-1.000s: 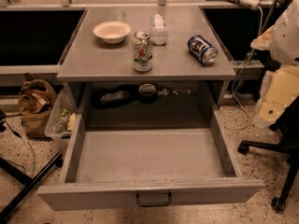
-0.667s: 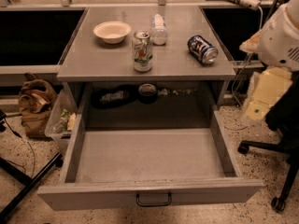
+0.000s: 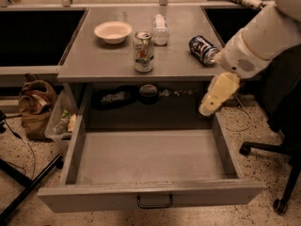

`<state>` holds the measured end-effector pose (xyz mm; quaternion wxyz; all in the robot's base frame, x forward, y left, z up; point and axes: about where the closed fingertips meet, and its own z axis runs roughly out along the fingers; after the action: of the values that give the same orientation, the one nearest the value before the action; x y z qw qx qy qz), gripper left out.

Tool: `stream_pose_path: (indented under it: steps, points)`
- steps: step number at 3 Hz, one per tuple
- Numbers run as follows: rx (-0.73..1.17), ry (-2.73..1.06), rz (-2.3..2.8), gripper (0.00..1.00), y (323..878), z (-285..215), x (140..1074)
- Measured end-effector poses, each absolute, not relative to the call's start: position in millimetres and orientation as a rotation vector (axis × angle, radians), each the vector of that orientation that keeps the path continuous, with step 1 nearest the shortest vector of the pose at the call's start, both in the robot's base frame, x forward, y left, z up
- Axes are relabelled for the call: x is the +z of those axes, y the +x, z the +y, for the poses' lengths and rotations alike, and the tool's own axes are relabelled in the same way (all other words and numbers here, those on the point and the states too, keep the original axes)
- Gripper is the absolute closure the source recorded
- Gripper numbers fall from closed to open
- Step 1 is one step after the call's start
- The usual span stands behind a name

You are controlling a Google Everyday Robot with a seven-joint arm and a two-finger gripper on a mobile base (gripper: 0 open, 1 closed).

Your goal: Place 7up can into top drawer

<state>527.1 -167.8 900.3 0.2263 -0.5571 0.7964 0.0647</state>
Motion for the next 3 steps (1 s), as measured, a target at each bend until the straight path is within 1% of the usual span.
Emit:
stream_pose_path:
  steps: [1,3]
  points:
    - [0.226,-1.376,2.259,0.00,573.0,-168.5,862.6]
    - [0.252,-1.338,2.230,0.00,583.9,-166.7,869.0]
